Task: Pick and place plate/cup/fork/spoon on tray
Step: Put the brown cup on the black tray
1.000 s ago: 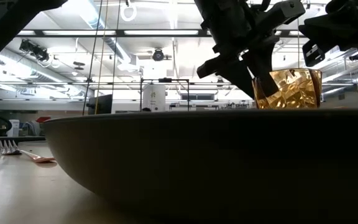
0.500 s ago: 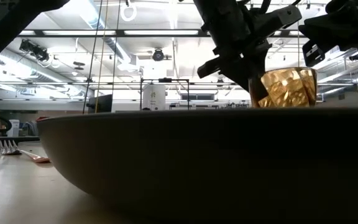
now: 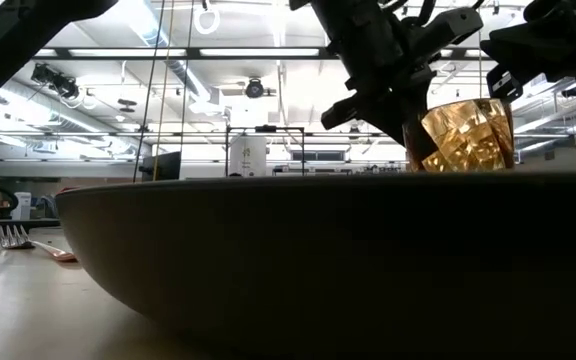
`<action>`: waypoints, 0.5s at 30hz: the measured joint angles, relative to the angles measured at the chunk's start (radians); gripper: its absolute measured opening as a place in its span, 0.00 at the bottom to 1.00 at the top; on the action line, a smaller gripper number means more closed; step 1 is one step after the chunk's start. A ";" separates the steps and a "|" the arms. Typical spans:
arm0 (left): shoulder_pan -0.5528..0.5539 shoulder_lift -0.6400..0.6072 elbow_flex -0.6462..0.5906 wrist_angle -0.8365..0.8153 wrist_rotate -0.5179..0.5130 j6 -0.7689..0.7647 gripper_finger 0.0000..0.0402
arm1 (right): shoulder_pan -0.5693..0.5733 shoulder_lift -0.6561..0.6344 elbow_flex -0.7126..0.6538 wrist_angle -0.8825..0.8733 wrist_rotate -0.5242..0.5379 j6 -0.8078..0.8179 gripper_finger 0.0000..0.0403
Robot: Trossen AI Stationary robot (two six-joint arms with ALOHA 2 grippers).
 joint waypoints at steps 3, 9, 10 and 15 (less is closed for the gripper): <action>0.015 -0.004 0.000 0.008 0.039 0.002 0.05 | 0.000 0.000 0.000 0.000 0.000 0.000 0.16; 0.048 -0.044 0.001 0.014 0.074 0.034 0.05 | 0.000 -0.001 0.000 -0.002 0.000 -0.002 0.16; 0.055 -0.051 0.001 0.008 0.074 0.042 0.05 | 0.000 -0.002 0.000 -0.003 0.000 -0.004 0.16; 0.103 -0.075 0.002 0.005 0.073 0.085 0.05 | 0.000 -0.003 0.019 -0.015 0.022 -0.015 0.16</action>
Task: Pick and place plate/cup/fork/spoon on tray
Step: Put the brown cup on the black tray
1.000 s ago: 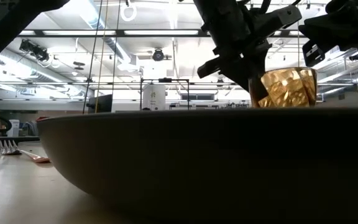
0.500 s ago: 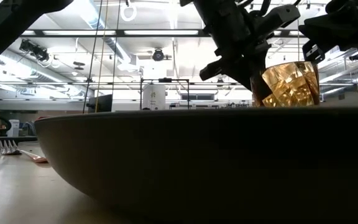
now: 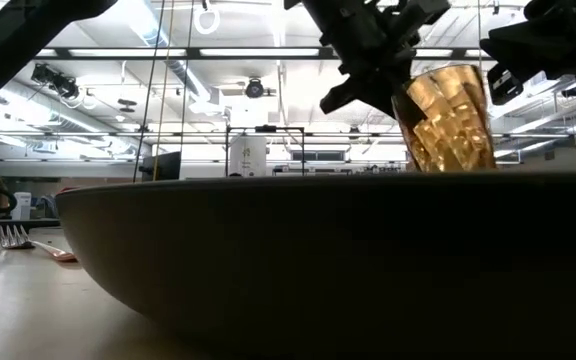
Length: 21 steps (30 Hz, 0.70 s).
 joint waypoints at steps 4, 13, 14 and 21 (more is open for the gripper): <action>0.053 -0.002 0.000 -0.001 -0.028 0.043 0.05 | 0.000 0.000 0.007 0.001 0.005 -0.017 0.16; 0.184 0.005 0.000 0.063 -0.137 0.150 0.05 | 0.000 0.000 0.007 -0.009 0.031 -0.019 0.16; 0.200 0.008 0.000 0.072 -0.138 0.160 0.05 | 0.000 0.000 0.007 -0.009 0.032 -0.019 0.16; 0.298 0.062 -0.021 0.220 -0.138 0.229 0.06 | 0.000 0.002 0.008 -0.011 0.060 -0.018 0.16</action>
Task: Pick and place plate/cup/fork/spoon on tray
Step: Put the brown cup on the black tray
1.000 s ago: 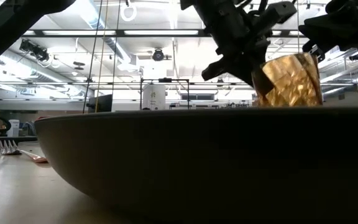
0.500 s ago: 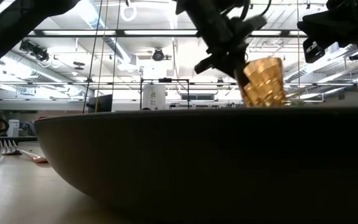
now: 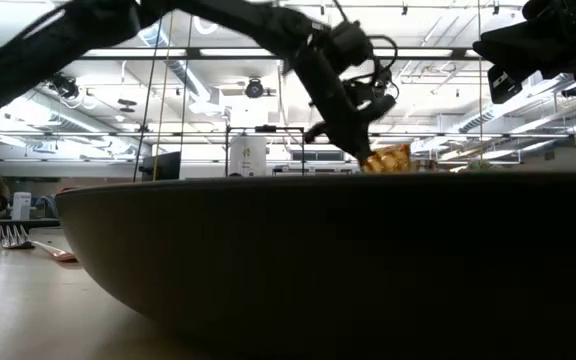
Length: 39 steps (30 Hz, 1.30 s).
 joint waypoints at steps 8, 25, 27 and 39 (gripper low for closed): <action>0.086 0.049 0.001 -0.007 0.064 -0.001 0.06 | 0.000 0.007 0.000 0.001 0.029 0.005 0.16; 0.082 0.048 0.001 -0.006 0.067 0.034 0.08 | 0.000 0.009 0.000 0.008 0.046 0.007 0.16; 0.079 0.048 0.001 -0.004 0.068 0.037 0.09 | 0.000 0.009 0.000 0.010 0.046 0.007 0.16; 0.075 0.048 0.001 -0.003 0.068 0.033 0.25 | 0.000 0.009 0.000 0.012 0.046 0.008 0.16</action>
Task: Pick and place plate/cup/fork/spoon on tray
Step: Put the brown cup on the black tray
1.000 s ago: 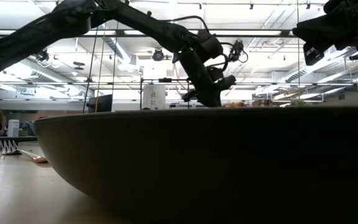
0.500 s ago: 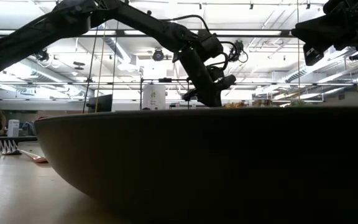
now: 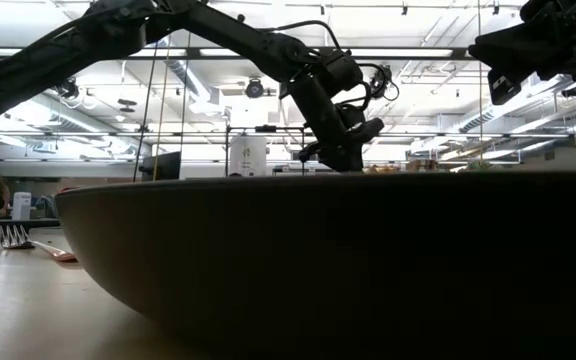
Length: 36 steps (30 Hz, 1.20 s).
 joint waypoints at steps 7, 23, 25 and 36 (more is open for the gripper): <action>0.000 -0.006 0.000 0.006 0.000 0.003 0.34 | 0.000 0.000 0.000 0.000 0.000 0.000 0.16; -0.036 -0.014 0.195 -0.273 0.035 0.071 0.48 | 0.000 0.000 0.000 0.004 0.000 0.019 0.16; -0.045 -0.014 0.199 -0.333 0.035 0.073 0.48 | 0.000 0.000 0.000 0.004 0.000 0.019 0.16; -0.081 0.009 0.193 -0.429 0.005 0.074 0.48 | 0.000 0.000 -0.001 0.011 0.000 0.018 0.16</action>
